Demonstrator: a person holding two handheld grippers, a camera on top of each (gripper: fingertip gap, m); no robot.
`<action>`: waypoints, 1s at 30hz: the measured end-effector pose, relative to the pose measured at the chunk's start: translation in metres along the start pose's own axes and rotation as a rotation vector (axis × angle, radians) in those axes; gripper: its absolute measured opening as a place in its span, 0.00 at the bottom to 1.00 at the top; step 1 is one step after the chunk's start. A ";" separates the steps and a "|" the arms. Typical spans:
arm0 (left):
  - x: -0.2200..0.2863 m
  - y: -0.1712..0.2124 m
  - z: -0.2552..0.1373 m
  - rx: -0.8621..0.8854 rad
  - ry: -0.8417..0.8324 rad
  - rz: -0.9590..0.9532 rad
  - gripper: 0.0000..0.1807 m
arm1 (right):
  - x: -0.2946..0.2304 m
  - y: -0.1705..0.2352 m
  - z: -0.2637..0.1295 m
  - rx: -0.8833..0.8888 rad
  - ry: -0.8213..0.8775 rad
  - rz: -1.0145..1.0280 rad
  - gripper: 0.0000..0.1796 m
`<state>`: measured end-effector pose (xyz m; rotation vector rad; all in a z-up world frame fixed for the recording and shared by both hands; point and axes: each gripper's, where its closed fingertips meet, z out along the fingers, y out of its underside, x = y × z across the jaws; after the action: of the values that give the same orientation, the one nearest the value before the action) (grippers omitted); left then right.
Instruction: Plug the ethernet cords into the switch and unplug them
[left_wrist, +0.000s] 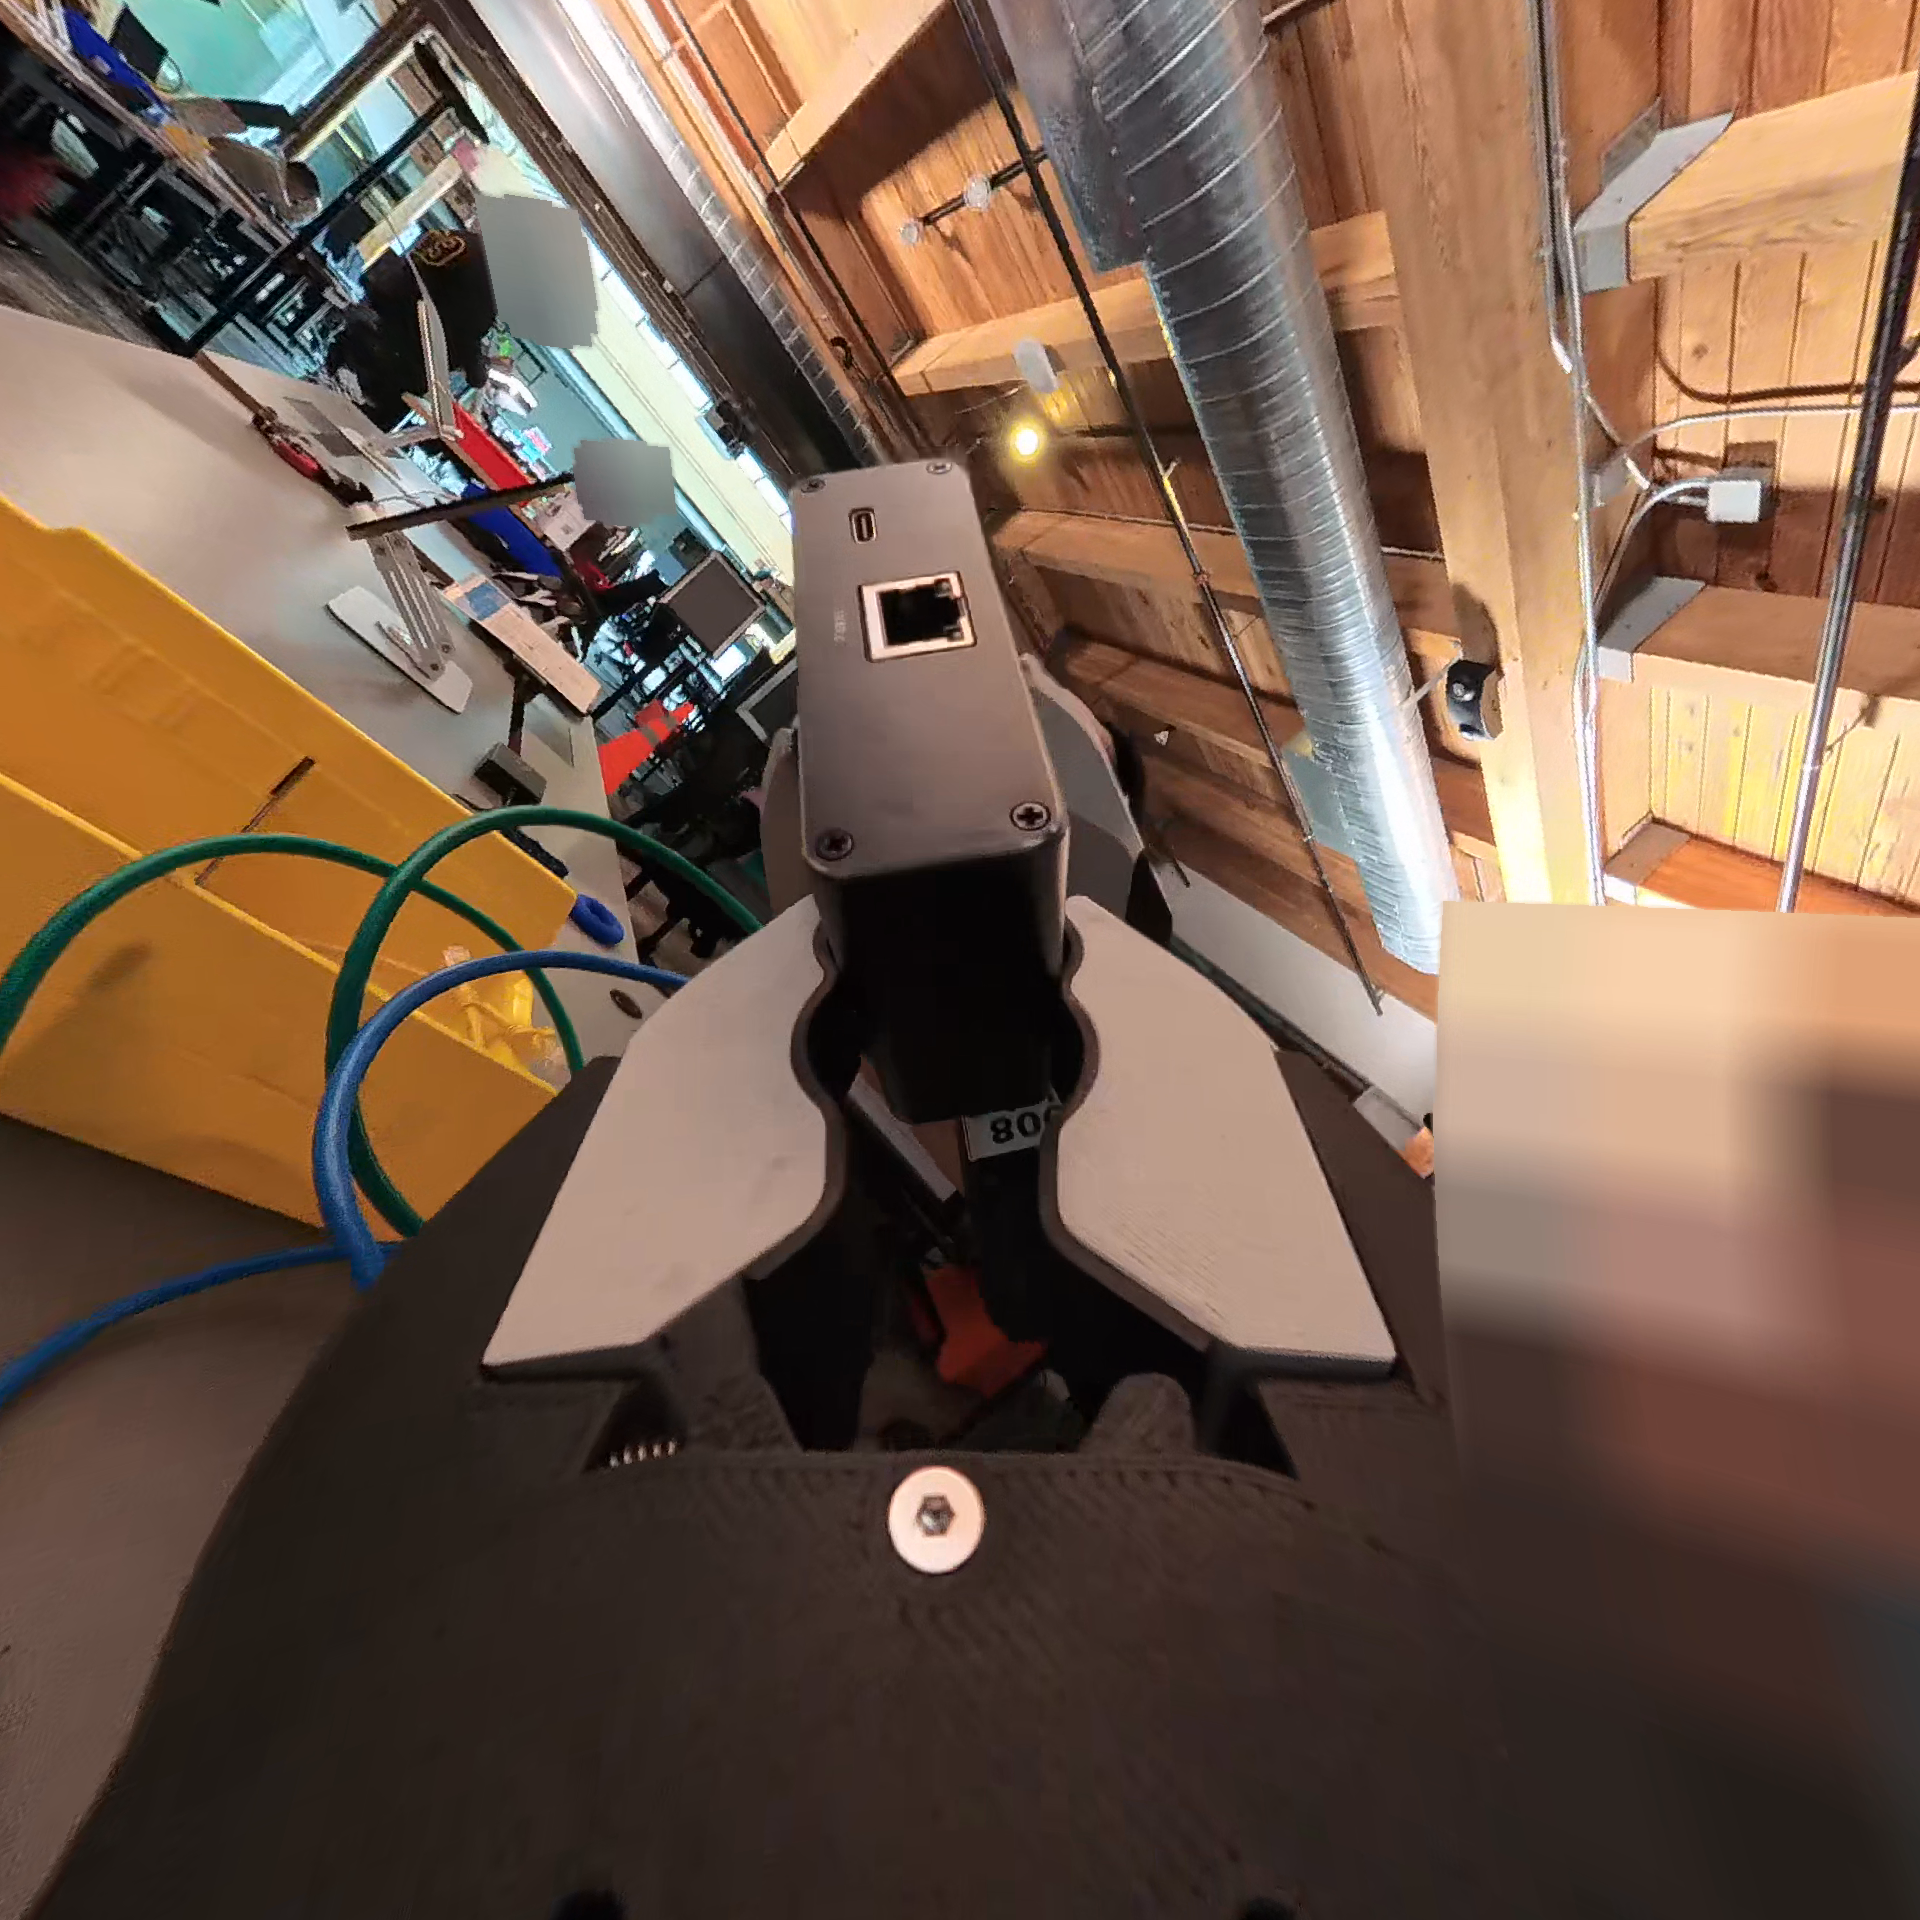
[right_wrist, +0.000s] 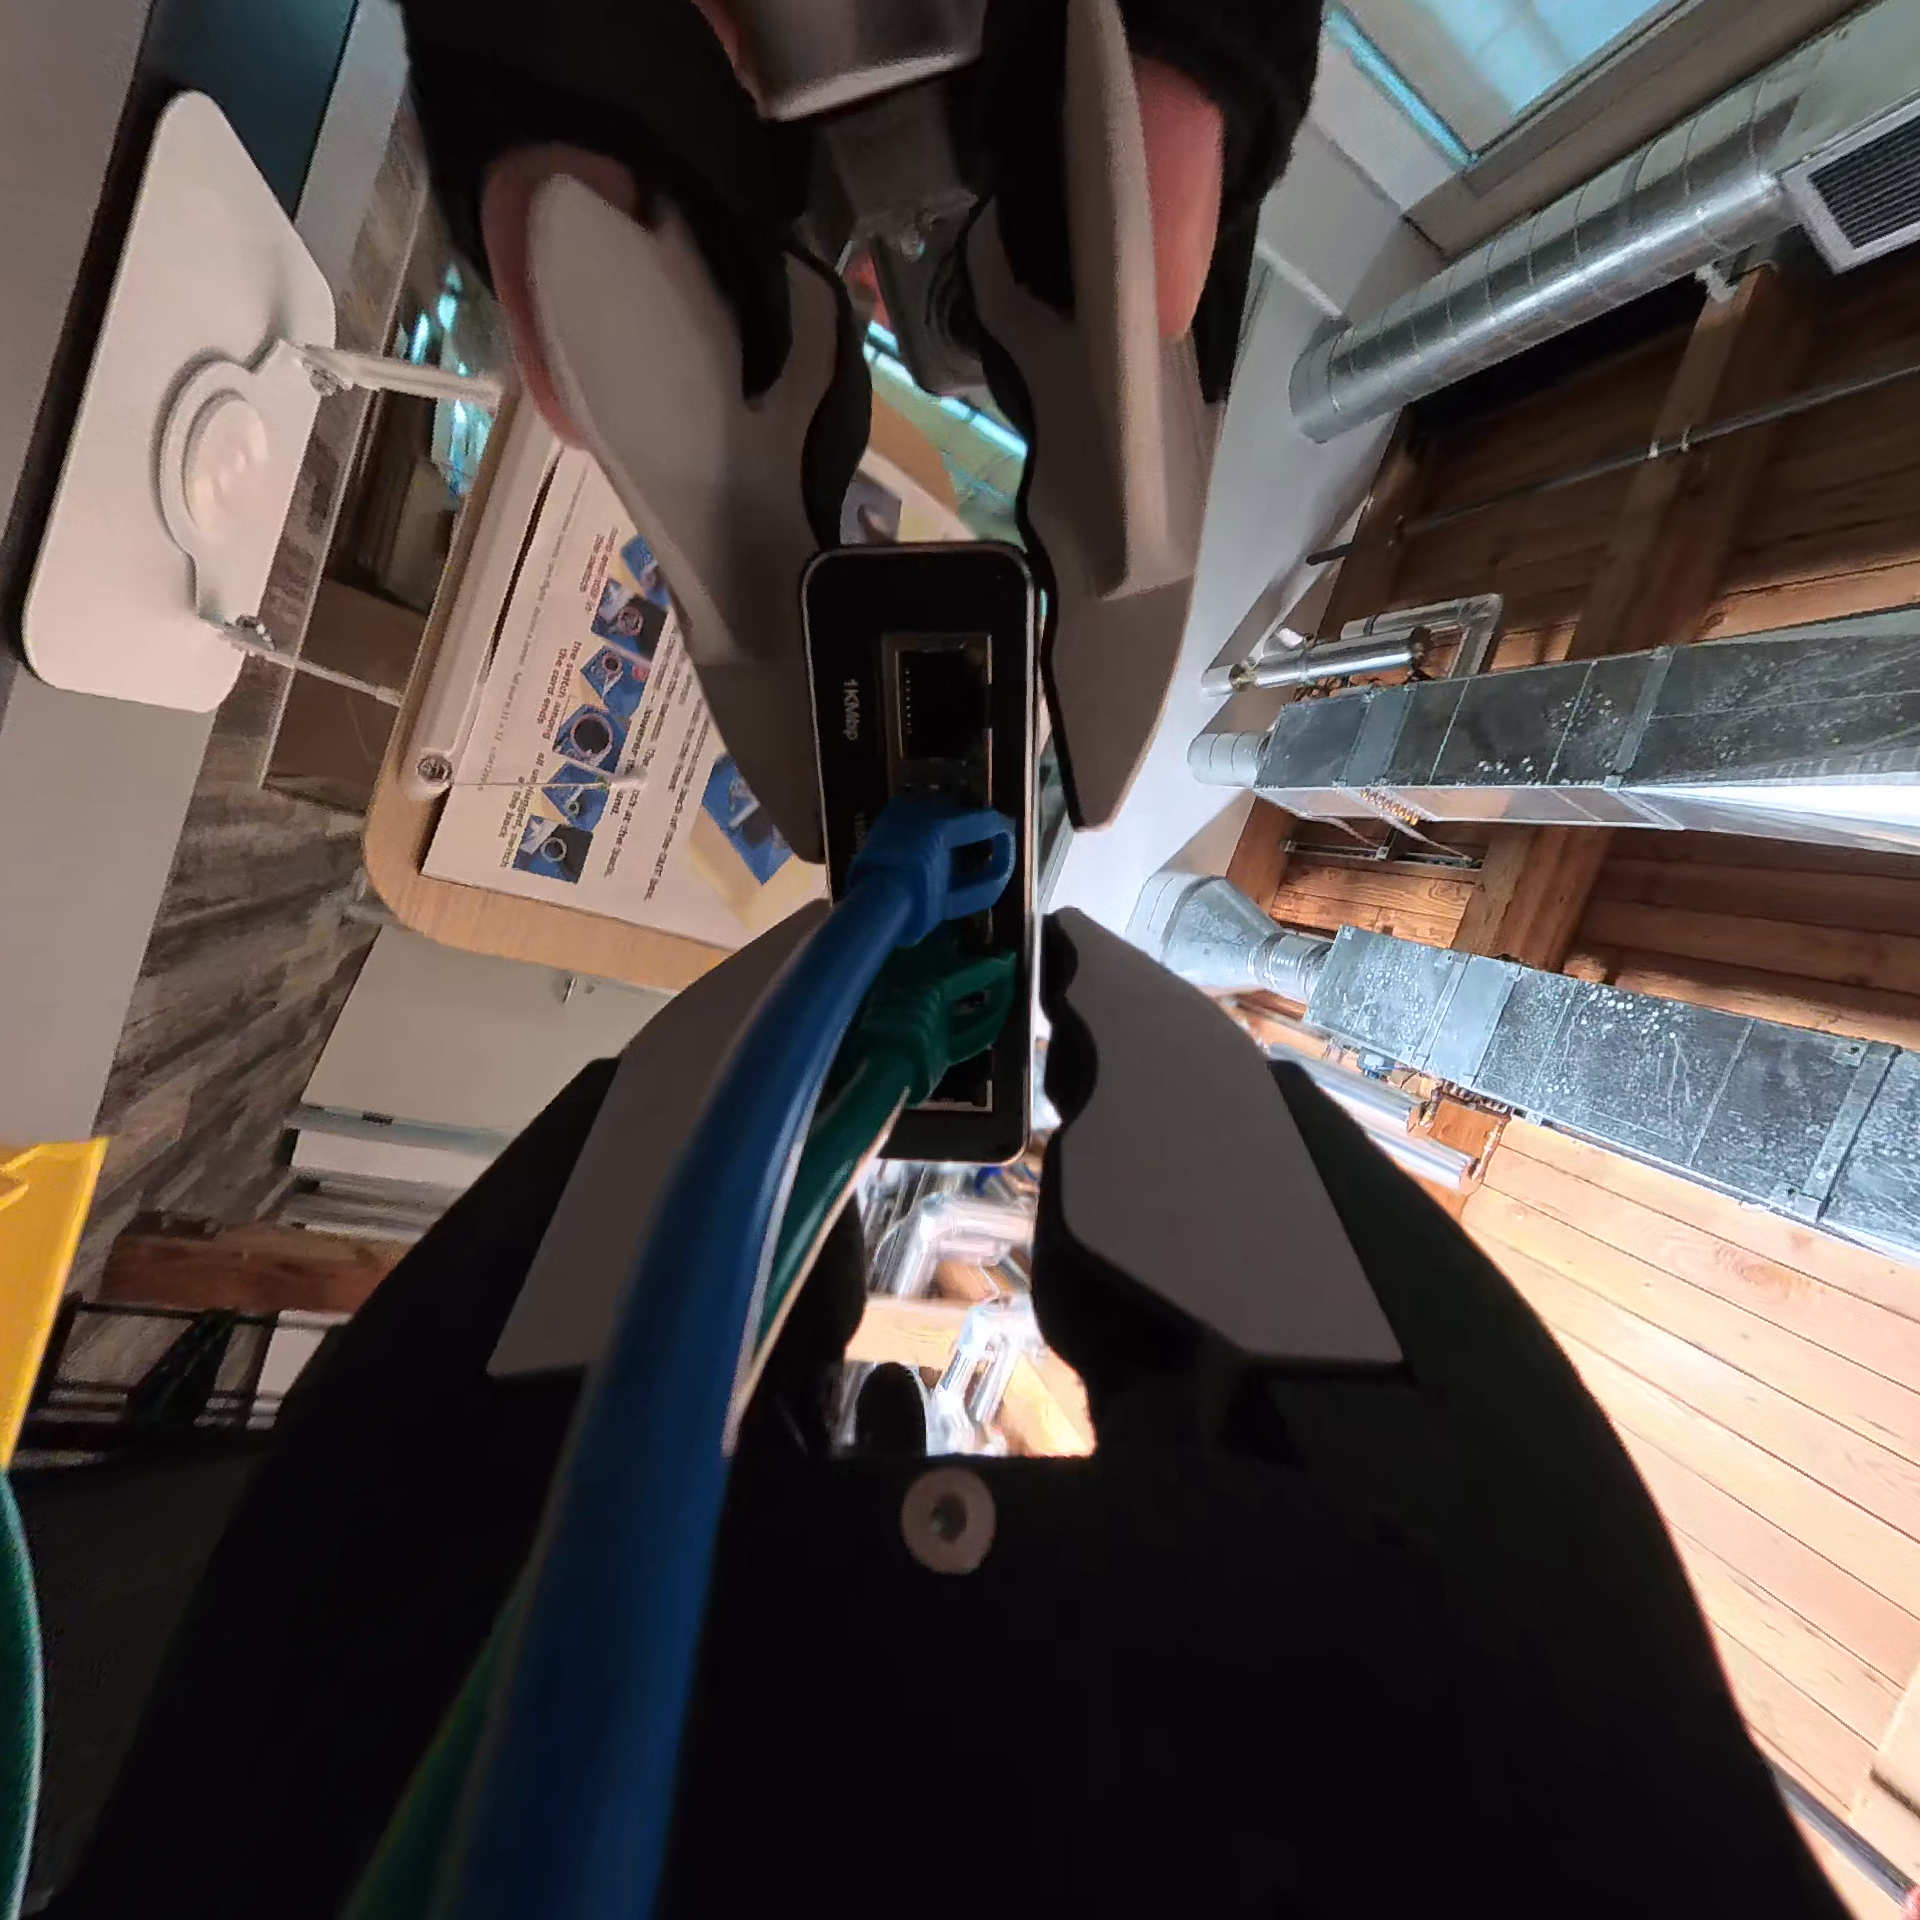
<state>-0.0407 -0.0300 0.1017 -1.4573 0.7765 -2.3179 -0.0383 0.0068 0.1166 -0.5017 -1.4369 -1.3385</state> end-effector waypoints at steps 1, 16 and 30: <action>0.000 0.002 0.000 -0.015 -0.009 0.001 0.19 | 0.002 -0.002 -0.001 0.024 0.023 0.002 0.21; 0.006 -0.021 -0.021 -0.106 -0.732 1.408 0.40 | -0.012 0.026 -0.013 0.007 -0.371 0.336 0.18; -0.026 0.023 0.019 -0.372 -0.874 2.029 0.20 | -0.031 -0.009 -0.060 0.212 -0.773 0.475 0.18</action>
<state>-0.0133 -0.0408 0.0759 -0.6696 1.3145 -0.0275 -0.0108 -0.0392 0.0739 -1.2151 -1.8833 -0.6073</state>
